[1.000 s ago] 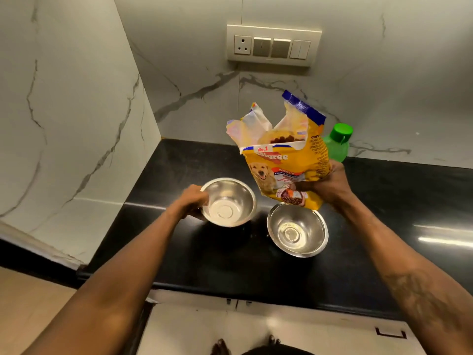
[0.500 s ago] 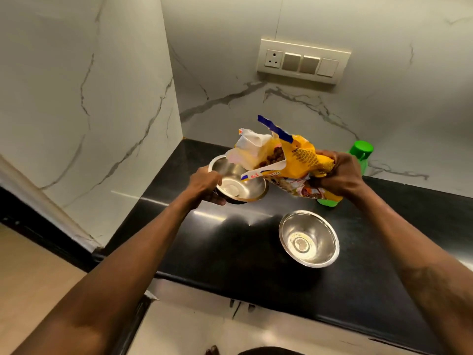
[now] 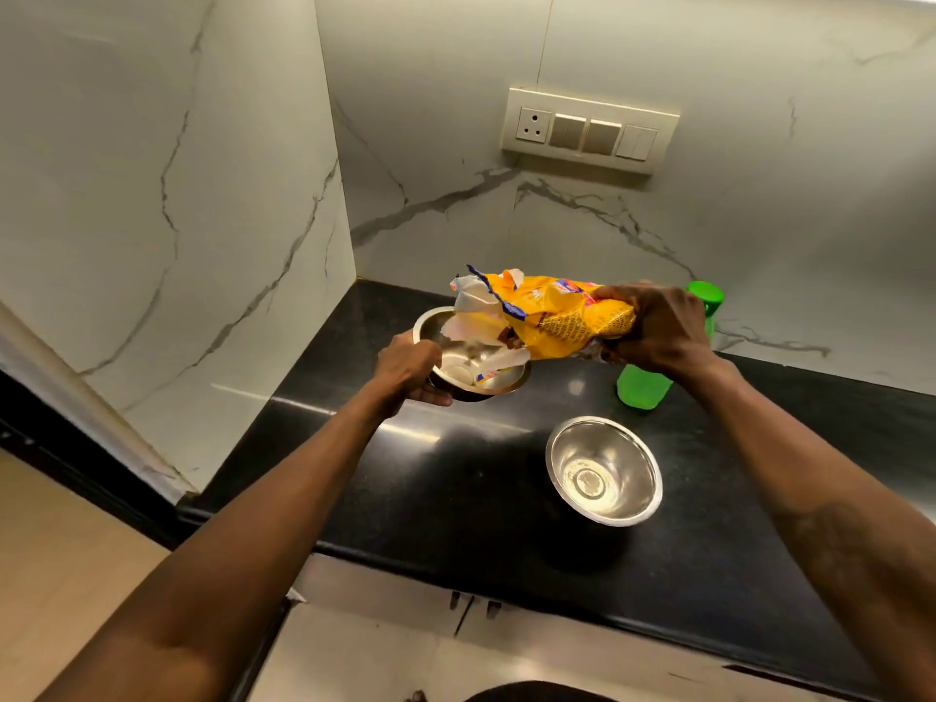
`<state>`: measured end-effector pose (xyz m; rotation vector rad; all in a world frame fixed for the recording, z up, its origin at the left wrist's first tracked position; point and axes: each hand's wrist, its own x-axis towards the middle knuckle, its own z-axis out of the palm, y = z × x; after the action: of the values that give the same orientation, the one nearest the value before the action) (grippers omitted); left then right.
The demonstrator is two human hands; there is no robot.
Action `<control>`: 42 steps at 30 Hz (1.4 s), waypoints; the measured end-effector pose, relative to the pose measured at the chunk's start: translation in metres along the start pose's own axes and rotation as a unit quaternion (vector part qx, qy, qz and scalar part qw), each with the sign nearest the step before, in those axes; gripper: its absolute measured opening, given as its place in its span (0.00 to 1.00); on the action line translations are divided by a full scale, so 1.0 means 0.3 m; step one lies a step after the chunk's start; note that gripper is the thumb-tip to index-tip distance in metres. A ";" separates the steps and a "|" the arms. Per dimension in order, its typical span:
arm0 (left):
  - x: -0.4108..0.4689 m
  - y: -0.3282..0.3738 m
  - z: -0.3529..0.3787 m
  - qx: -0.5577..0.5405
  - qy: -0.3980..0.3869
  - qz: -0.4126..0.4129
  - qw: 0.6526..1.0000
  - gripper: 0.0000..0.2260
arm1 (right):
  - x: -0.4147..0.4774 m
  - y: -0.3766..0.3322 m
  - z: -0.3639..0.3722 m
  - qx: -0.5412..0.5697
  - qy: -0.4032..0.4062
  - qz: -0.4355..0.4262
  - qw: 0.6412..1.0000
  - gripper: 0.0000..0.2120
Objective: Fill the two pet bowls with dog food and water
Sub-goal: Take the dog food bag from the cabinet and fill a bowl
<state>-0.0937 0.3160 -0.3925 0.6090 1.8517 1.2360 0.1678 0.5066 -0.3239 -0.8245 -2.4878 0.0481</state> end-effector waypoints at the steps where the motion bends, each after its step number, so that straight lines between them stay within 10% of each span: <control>1: -0.002 0.002 0.004 -0.002 -0.001 0.002 1.000 0.15 | 0.003 0.001 -0.006 -0.008 -0.005 -0.001 1.000 0.35; 42: 0.008 -0.035 0.052 -0.070 -0.056 0.019 0.996 0.18 | 0.055 0.022 -0.041 -0.082 -0.019 -0.088 0.993 0.29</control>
<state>-0.0816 0.3216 -0.4059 0.6266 1.6540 1.3177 0.1661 0.5199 -0.3069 -0.6698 -2.6163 -0.2069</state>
